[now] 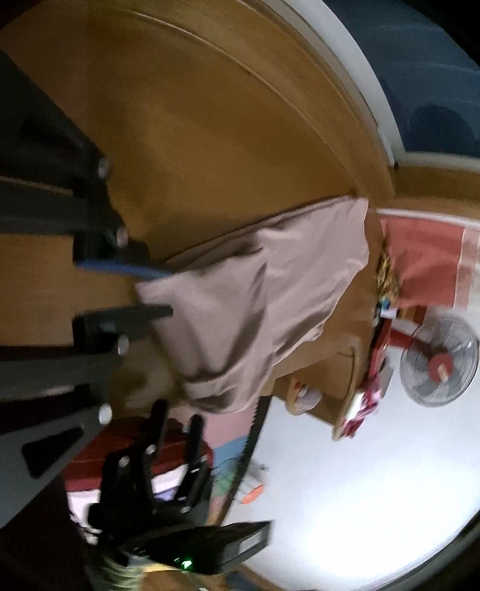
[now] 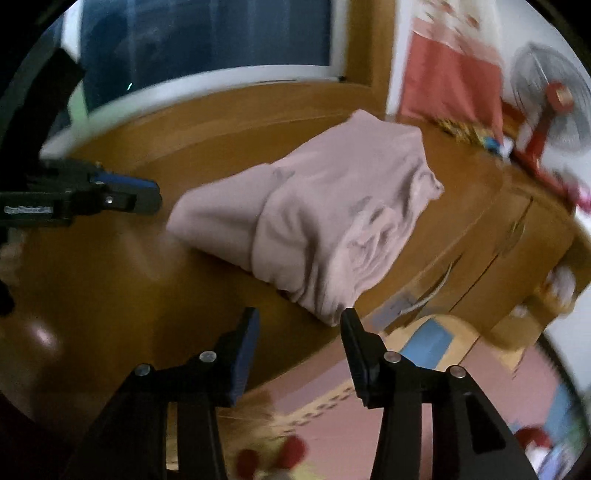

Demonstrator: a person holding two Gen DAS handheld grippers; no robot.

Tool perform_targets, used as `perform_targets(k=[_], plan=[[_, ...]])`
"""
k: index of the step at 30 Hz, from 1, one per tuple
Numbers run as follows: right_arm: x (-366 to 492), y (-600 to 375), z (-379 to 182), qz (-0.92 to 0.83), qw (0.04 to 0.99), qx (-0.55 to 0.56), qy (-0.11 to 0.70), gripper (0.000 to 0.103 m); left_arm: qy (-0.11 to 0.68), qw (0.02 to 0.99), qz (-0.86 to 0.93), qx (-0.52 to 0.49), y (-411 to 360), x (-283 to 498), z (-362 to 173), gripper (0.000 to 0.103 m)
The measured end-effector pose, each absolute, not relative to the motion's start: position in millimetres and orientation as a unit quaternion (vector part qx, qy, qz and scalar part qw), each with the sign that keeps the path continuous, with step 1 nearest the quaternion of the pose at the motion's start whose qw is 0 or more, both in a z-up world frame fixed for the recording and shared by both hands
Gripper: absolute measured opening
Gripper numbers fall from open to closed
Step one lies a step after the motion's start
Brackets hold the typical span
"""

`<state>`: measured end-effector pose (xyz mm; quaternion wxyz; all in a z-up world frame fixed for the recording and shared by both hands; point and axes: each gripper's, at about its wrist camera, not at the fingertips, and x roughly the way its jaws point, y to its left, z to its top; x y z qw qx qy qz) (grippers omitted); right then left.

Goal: Fold clothes

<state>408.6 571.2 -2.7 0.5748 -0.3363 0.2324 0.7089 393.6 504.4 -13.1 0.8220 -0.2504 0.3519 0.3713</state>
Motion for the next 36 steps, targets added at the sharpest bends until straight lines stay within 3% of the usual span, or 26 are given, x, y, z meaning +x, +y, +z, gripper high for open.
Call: perform_targets(k=[11,12,13,15,17,19,24,26,33,34,35,36], plan=[[396,583,-14,0.701,0.589,-0.369,0.160,0.045,0.397,0.829,0.365,-0.150,500,433,-56,0.020],[396,588,-15,0.699,0.591,-0.373,0.154,0.045,0.390,0.830,0.367,-0.152,503,434,-54,0.019],[397,593,-15,0.696,0.593,-0.377,0.149,0.045,0.382,0.833,0.370,-0.156,506,436,-51,0.007],[397,598,-16,0.688,0.601,-0.382,0.141,0.045,0.356,0.838,0.380,-0.161,509,434,-40,0.007],[400,610,-16,0.677,0.608,-0.391,0.139,0.013,0.334,0.841,0.394,-0.162,511,432,-28,0.006],[403,613,-9,0.679,0.606,-0.392,0.134,0.012,0.322,0.833,0.418,-0.167,515,427,-18,0.006],[405,594,6,0.654,0.602,-0.458,0.019,0.009,0.318,0.821,0.436,-0.185,520,410,-11,0.005],[411,591,4,0.631,0.609,-0.480,0.000,0.000,0.324,0.815,0.444,-0.185,518,409,-14,0.005],[438,578,-1,0.676,0.579,-0.437,0.129,0.004,0.316,0.799,0.446,-0.248,520,392,-27,0.005],[429,573,-4,0.689,0.565,-0.434,0.133,0.015,0.313,0.801,0.445,-0.250,520,392,-25,0.005],[422,571,-7,0.695,0.560,-0.433,0.130,0.032,0.309,0.802,0.444,-0.253,520,393,-23,0.005],[413,569,-8,0.698,0.560,-0.430,0.121,0.039,0.306,0.804,0.442,-0.255,520,393,-21,0.005]])
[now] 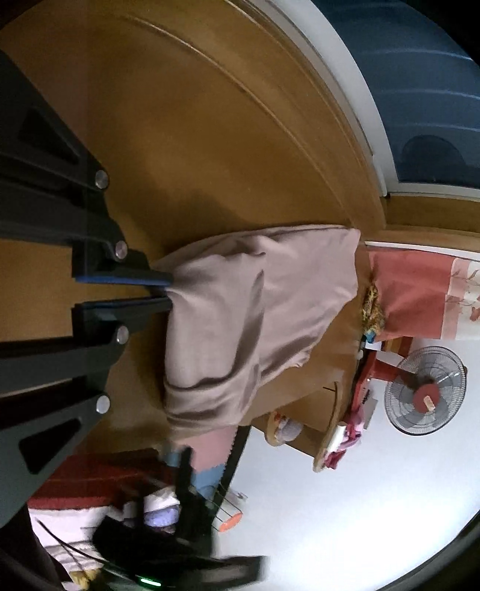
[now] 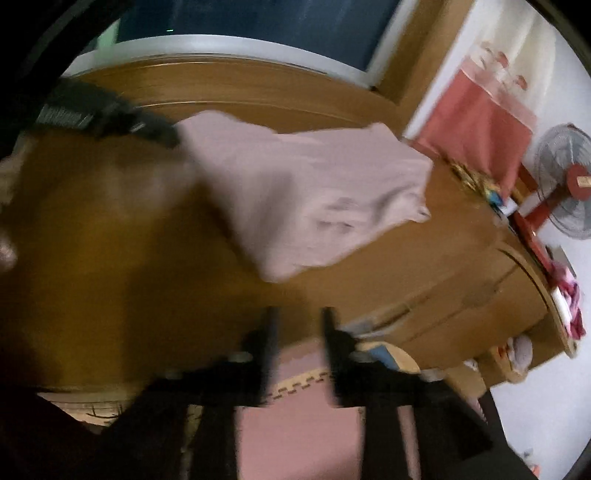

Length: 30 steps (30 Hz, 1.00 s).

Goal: Fold clothes

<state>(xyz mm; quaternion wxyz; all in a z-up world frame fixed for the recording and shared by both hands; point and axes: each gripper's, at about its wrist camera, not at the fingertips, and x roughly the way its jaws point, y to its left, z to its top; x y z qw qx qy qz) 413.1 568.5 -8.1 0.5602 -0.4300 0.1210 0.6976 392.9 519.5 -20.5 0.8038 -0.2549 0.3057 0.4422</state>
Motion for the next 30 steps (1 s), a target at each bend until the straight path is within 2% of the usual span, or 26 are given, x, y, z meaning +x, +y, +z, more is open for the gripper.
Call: perform_targets(k=[2,5,6,7,13,17,24,27,28,30], plan=[[401,575,-9,0.699,0.574,-0.411,0.112,0.048,0.298,0.809,0.438,-0.256,519,394,-14,0.005],[387,591,-10,0.697,0.594,-0.388,0.104,0.047,0.287,0.815,0.435,-0.251,522,401,-2,0.005],[387,599,-10,0.693,0.601,-0.385,0.104,0.043,0.284,0.816,0.438,-0.250,522,403,1,0.005],[389,609,-7,0.691,0.602,-0.385,0.109,0.011,0.284,0.812,0.448,-0.245,523,403,2,0.005],[404,599,-8,0.658,0.598,-0.453,0.062,0.012,0.297,0.756,0.515,-0.272,537,372,-13,0.000],[418,593,-10,0.672,0.581,-0.449,0.094,0.012,0.305,0.763,0.486,-0.297,529,359,-19,0.000],[391,583,-12,0.693,0.548,-0.466,0.050,0.014,0.307,0.819,0.404,-0.269,533,415,-3,0.001],[398,573,-9,0.691,0.554,-0.461,0.064,0.017,0.348,0.809,0.393,-0.262,552,441,-21,0.004],[403,576,-9,0.690,0.555,-0.459,0.070,0.011,0.368,0.800,0.398,-0.256,555,447,-31,0.005],[413,576,-7,0.679,0.567,-0.461,0.068,0.009,0.392,0.791,0.405,-0.238,555,456,-44,0.008]])
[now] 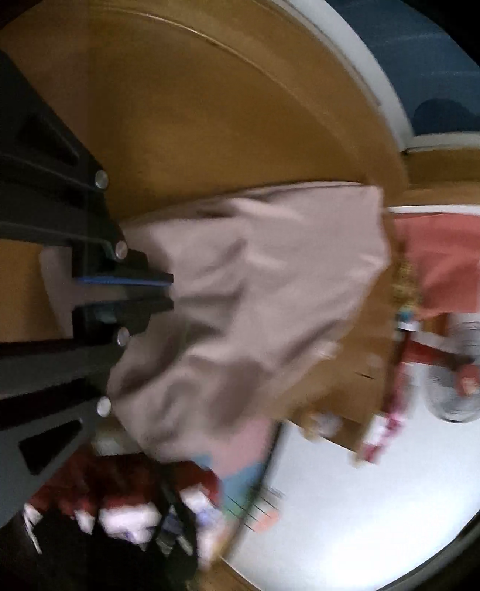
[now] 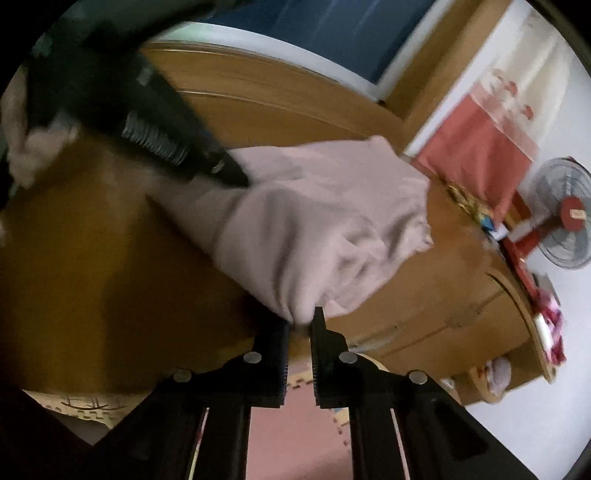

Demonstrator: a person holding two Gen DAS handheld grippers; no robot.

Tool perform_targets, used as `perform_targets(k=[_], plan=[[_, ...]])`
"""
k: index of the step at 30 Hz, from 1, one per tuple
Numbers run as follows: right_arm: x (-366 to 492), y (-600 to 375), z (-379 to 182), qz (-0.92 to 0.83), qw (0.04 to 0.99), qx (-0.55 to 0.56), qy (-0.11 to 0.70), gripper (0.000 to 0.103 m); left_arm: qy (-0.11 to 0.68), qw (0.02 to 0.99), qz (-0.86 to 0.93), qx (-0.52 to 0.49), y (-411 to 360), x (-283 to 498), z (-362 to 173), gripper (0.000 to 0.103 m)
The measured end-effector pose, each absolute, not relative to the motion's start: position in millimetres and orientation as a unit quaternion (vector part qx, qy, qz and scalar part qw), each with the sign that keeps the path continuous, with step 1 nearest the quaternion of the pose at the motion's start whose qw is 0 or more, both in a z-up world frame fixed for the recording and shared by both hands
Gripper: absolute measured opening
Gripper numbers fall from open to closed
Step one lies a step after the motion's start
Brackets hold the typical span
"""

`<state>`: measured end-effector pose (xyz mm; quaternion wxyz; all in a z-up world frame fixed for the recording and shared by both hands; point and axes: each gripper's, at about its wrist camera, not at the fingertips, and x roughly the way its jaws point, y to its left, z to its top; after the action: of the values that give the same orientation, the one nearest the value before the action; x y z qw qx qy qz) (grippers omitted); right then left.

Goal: Fold clothes

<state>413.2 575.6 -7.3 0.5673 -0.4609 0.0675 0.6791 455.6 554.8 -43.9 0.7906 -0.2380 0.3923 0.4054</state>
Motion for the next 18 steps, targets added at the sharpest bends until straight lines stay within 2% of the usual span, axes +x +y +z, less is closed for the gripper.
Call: perform_targets(k=[3,4,5,9,12,15,17,18], plan=[[423,568,-5,0.653,0.591,-0.471,0.053,0.006,0.405,0.788,0.408,-0.223,551,463,-46,0.008],[430,569,-5,0.640,0.604,-0.474,0.047,0.000,0.410,0.785,0.415,-0.210,549,465,-46,0.008],[436,571,-4,0.625,0.617,-0.476,0.040,0.000,0.415,0.782,0.421,-0.197,548,468,-46,0.008],[472,568,8,0.620,0.631,-0.454,0.105,0.000,0.417,0.774,0.436,-0.193,548,471,-48,0.008],[470,565,29,0.679,0.603,-0.385,0.165,0.001,0.403,0.774,0.434,-0.222,550,463,-48,0.008],[441,561,34,0.716,0.583,-0.338,0.183,0.011,0.391,0.774,0.429,-0.251,549,457,-47,0.007],[421,560,29,0.717,0.583,-0.340,0.177,0.024,0.391,0.775,0.428,-0.251,547,458,-47,0.007],[415,565,23,0.711,0.586,-0.349,0.172,0.027,0.392,0.777,0.427,-0.247,545,458,-47,0.007]])
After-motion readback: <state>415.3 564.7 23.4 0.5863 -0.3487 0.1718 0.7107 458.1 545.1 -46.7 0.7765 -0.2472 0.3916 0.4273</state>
